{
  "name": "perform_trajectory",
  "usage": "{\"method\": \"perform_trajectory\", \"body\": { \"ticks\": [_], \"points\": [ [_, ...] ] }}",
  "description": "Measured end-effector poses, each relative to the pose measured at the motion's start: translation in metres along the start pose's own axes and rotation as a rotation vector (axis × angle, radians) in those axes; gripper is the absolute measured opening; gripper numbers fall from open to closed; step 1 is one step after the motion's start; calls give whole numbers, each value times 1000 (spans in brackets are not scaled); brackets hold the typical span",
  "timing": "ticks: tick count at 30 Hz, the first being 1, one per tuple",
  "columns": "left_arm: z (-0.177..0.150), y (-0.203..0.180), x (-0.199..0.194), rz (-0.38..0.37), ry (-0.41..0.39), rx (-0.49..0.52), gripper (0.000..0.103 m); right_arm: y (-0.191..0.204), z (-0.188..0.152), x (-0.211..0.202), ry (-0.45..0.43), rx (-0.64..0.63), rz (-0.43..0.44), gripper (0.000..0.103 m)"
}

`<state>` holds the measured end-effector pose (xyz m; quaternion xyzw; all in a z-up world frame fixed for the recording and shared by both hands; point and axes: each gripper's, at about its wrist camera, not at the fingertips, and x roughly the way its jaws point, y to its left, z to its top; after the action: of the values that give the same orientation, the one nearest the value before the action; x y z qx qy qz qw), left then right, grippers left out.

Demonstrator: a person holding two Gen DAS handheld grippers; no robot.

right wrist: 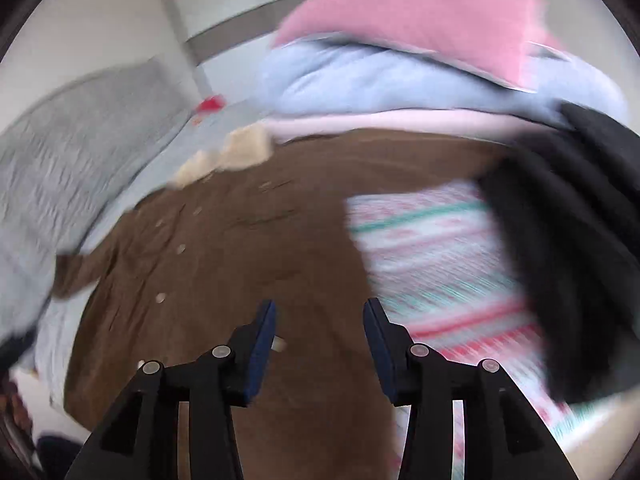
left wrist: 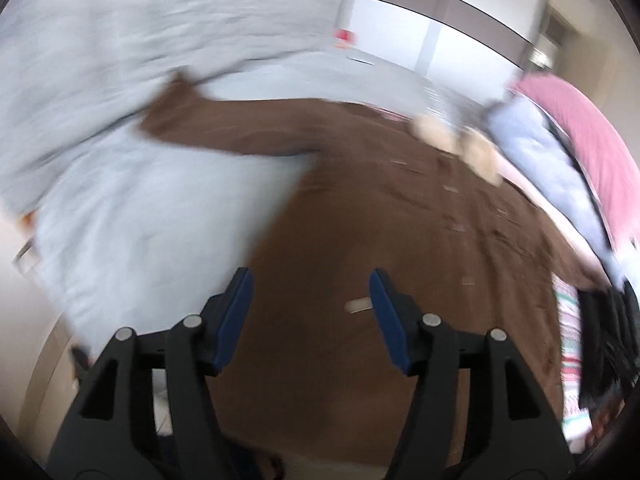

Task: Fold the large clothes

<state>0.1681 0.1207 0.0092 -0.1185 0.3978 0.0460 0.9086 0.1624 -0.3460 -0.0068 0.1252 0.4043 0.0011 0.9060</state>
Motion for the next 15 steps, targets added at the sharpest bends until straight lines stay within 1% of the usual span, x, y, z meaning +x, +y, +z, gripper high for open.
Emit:
{"method": "perform_trajectory", "body": {
  "ticks": [1,2,3,4,5,6,7,8,9,10,11,13,14,15],
  "points": [
    [4,-16,12,-10,17,33,73,8,5,15,25,-26,13,45],
    [8,-38,33,-1,47,84,74,17,11,33,60,-48,32,46],
    [9,-57,55,22,64,135,74,26,14,58,116,-69,55,46],
    [8,-72,74,46,85,178,74,30,14,74,157,-78,72,45],
    [6,-81,94,74,116,209,74,34,10,90,199,-84,80,45],
    [1,-87,117,105,155,227,74,35,4,112,272,-92,67,45],
    [-4,-87,129,117,184,226,74,35,-4,122,318,-101,46,45],
    [-11,-83,149,124,239,206,74,32,-10,135,365,-110,21,45],
    [-19,-75,164,121,287,173,74,27,-12,139,374,-105,27,45],
    [-24,-72,170,119,294,154,75,26,-11,139,377,-95,41,45],
    [-26,-72,171,122,283,155,76,23,-9,137,382,-83,58,45],
    [-25,-76,168,135,291,180,76,16,-3,133,374,-72,73,45],
    [-22,-77,165,125,305,173,76,8,4,131,356,-59,76,45],
    [-16,-77,162,98,312,147,76,-3,17,121,297,-22,76,45]
  ]
}}
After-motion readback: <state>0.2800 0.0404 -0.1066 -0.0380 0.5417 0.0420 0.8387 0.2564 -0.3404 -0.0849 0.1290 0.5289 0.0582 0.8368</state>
